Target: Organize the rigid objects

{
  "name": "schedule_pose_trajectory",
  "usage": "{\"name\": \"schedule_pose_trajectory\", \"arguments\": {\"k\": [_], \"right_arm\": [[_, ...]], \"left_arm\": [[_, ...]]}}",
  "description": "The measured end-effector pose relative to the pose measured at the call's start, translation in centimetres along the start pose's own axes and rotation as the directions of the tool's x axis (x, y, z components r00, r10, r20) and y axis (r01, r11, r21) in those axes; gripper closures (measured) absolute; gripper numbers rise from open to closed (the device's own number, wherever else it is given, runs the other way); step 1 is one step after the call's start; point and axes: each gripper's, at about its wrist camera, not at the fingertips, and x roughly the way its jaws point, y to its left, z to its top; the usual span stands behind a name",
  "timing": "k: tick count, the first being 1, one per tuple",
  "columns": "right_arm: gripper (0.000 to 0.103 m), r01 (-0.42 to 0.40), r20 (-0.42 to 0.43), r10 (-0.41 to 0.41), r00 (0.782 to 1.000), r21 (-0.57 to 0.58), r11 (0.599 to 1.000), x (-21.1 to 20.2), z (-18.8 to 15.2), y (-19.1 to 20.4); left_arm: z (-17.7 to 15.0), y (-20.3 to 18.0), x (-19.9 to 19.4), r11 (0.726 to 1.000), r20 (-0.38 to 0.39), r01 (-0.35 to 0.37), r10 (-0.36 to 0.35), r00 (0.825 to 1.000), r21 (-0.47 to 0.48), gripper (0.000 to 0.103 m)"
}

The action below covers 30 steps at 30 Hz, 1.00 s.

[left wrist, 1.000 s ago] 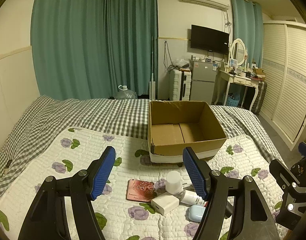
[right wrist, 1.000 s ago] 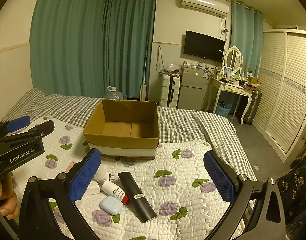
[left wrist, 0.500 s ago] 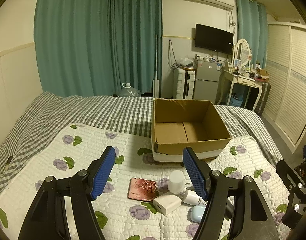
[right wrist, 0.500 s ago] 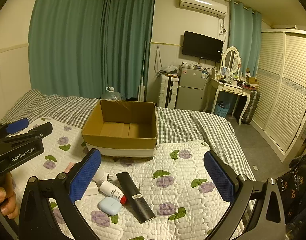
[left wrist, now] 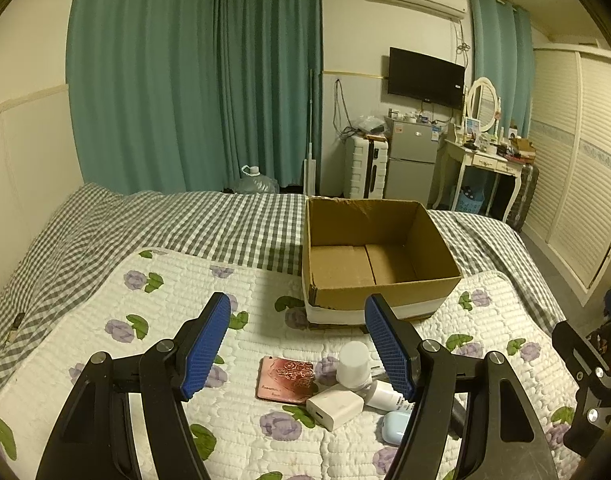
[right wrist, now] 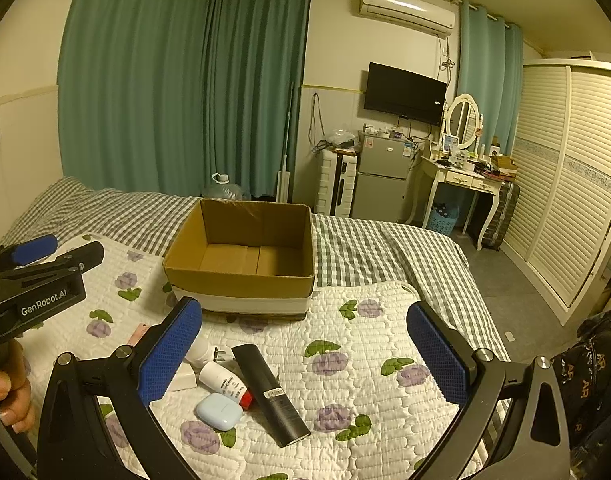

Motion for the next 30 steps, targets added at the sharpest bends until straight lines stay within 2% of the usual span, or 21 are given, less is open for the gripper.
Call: {"name": "schedule_pose_trajectory", "arguments": {"k": [17,20,23,30], "right_arm": [[0.000,-0.006,0.012,0.006,1.000,-0.027,1.000,0.2,-0.3,0.6],[0.000,-0.008,0.007,0.009,1.000,-0.036,0.999,0.5,-0.5,0.7],[0.000,-0.008,0.001,0.008,1.000,-0.042,0.999,1.0,-0.8,0.6],[0.000,-0.007,-0.044,0.005,0.999,-0.047,0.999,3.2,-2.0,-0.1]], "left_arm": [[0.0,-0.2,0.0,1.000,0.016,-0.007,0.006,1.000,0.029,0.030],[-0.1,0.4,0.6,1.000,0.001,-0.002,0.002,1.000,0.018,0.030],[-0.3,1.3,1.3,0.999,-0.008,0.038,-0.038,0.999,-0.013,0.030],[-1.0,2.3,4.2,1.000,-0.060,0.014,-0.014,0.998,-0.001,0.030]]}}
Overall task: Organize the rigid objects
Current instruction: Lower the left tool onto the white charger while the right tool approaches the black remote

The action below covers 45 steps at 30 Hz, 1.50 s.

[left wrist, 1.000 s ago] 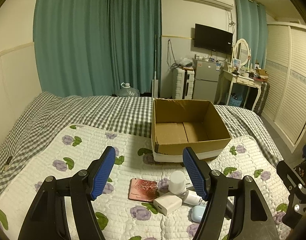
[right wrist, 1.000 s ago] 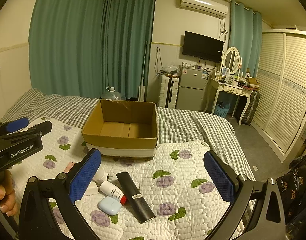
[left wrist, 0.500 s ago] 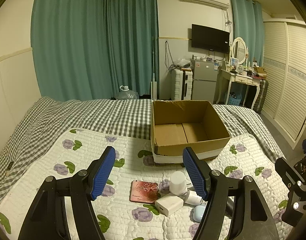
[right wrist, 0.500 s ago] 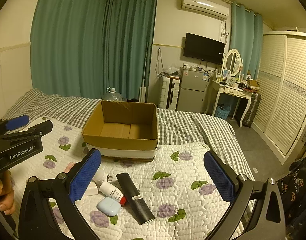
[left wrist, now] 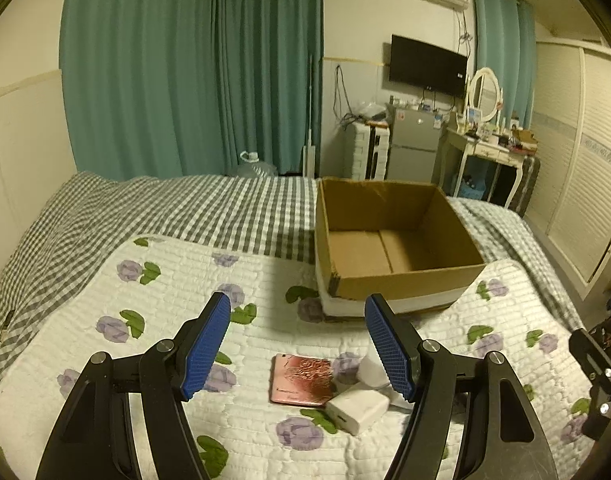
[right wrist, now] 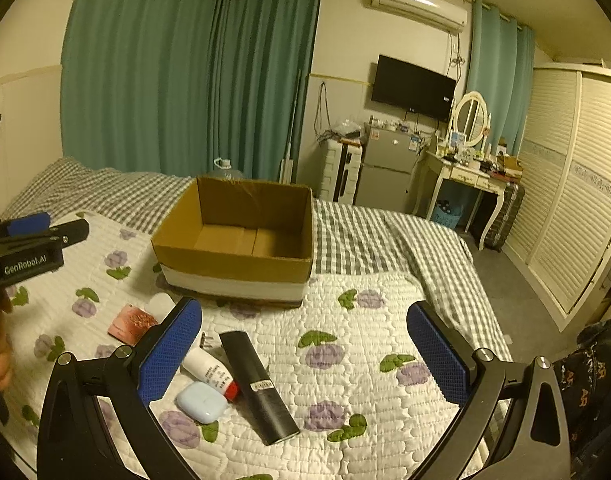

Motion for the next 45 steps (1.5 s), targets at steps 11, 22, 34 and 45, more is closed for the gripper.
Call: {"name": "schedule_pose_trajectory", "arguments": {"k": [11,22,34,45], "right_arm": [[0.000,-0.013,-0.099,0.017,0.995,0.034,0.999,4.1,-2.5,-1.6],[0.000,-0.072,-0.210,0.070,0.975,-0.005,0.997,8.0,-5.1,-0.2],[0.001,-0.119,-0.333,0.098,0.938,-0.044,0.992,11.7,-7.9,0.8],[0.024,-0.142,-0.418,0.087,0.904,-0.103,0.984,13.9,-10.2,1.6]], "left_arm": [[-2.9,1.7,6.7,1.000,-0.196,-0.027,0.025,0.980,-0.008,0.030],[-6.5,-3.2,8.3,0.972,-0.376,0.212,-0.159,0.913,0.104,0.031],[-9.4,-5.1,12.6,0.934,-0.474,0.303,-0.183,0.861,0.191,0.030],[-9.6,-5.8,12.6,0.929,-0.411,0.292,-0.180,0.894,0.227,0.039]]}}
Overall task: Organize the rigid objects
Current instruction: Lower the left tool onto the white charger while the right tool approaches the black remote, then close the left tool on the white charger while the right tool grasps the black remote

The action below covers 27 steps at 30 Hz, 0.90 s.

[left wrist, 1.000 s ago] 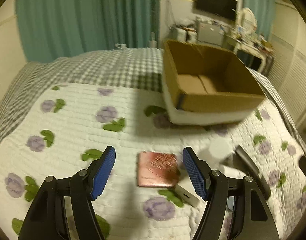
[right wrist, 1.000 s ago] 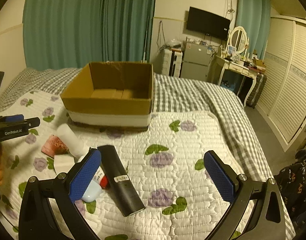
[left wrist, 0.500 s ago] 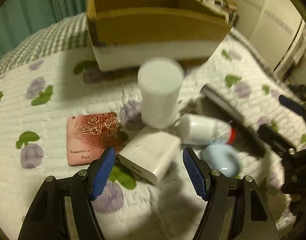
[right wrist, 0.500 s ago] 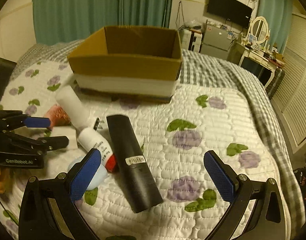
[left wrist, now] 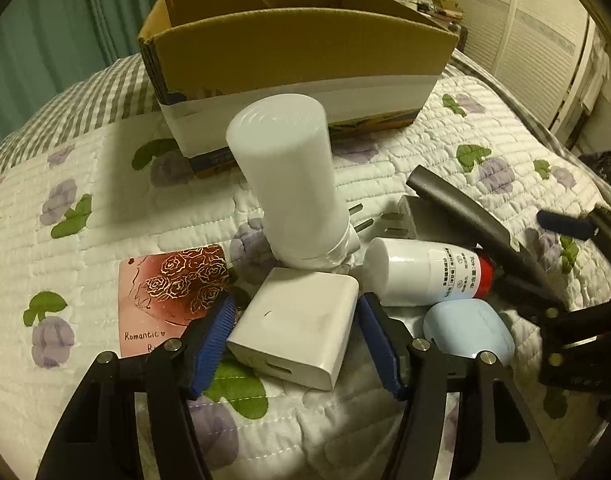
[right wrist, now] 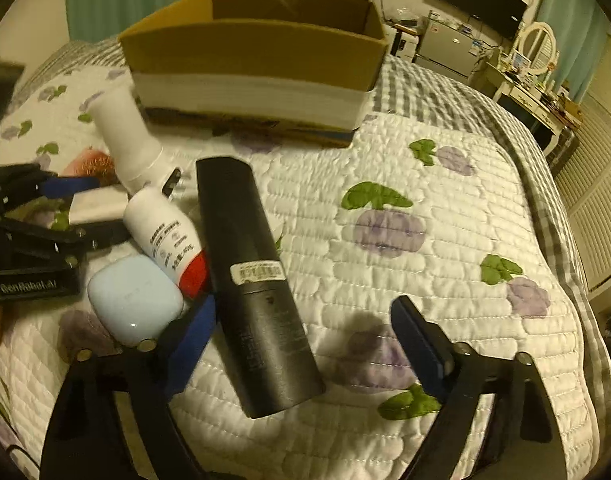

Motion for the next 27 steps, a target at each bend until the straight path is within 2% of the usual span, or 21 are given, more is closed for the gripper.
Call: {"name": "schedule_pose_trajectory", "arguments": {"k": [2,6,17,27], "right_arm": [[0.035,-0.006,-0.018,0.006,1.000,-0.011,1.000,0.4,-0.1,0.3],[0.063,-0.066,-0.024,0.066,0.998,0.008,0.998,0.6,-0.2,0.4],[0.071,-0.136,0.028,0.134,0.991,0.129,0.982,-0.9,-0.2,-0.4],[0.080,-0.141,0.068,0.129,0.989,0.217,0.966,-2.1,-0.7,-1.8]], "left_arm": [[-0.1,-0.2,-0.1,1.000,0.006,-0.006,0.006,1.000,-0.001,0.040],[-0.2,0.4,-0.6,0.998,0.012,0.022,-0.021,1.000,-0.064,0.042],[-1.2,-0.1,-3.0,0.998,0.053,0.002,0.002,0.999,-0.068,0.048],[-1.4,-0.8,-5.3,0.997,0.114,-0.020,0.028,0.993,-0.074,0.050]]}}
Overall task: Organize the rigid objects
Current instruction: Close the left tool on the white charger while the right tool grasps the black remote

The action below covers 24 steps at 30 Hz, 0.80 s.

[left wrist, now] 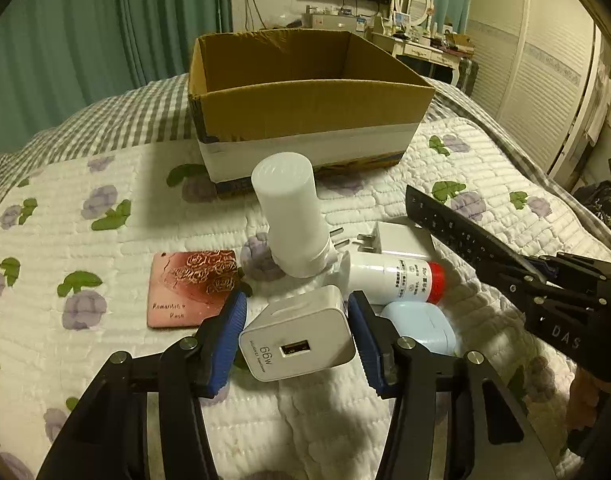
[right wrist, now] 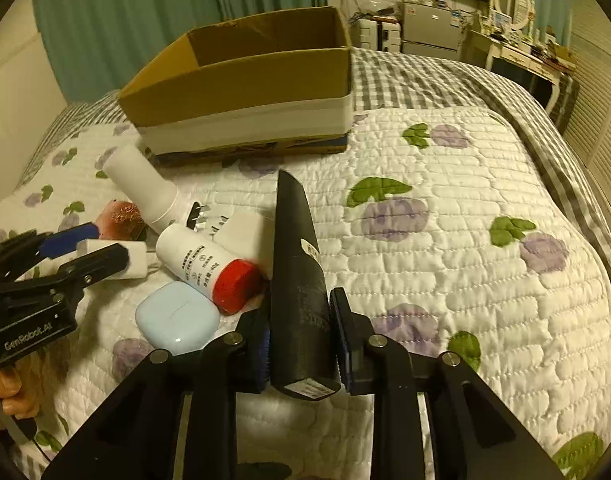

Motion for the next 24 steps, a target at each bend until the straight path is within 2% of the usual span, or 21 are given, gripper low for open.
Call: {"name": "schedule_pose_trajectory", "arguments": {"k": [4,10,16,21,24], "right_arm": [[0.083,-0.011,0.030,0.011,0.999,0.011,1.000,-1.7,-0.1,0.0],[0.084,-0.037,0.082,0.035,0.996,0.011,0.999,-3.8,0.2,0.7],[0.084,-0.005,0.140,0.006,0.990,-0.007,1.000,-6.3,0.2,1.6],[0.084,-0.001,0.222,0.002,0.975,-0.007,1.000,-10.1,0.0,2.3],[0.084,-0.012,0.263,0.016,0.965,-0.016,1.000,-11.9,0.5,2.9]], "left_arm": [[-0.6,0.1,-0.8,1.000,0.012,-0.008,0.009,1.000,-0.009,0.050],[-0.7,0.6,-2.7,0.999,0.050,-0.015,0.017,0.999,-0.036,0.050],[-0.6,1.0,-5.4,0.998,0.104,-0.041,0.046,0.994,-0.051,0.051],[-0.1,1.2,-7.8,0.997,0.159,-0.048,0.056,0.986,-0.055,0.051],[0.1,1.1,-8.0,0.998,0.164,-0.050,0.058,0.985,-0.050,0.051]]}}
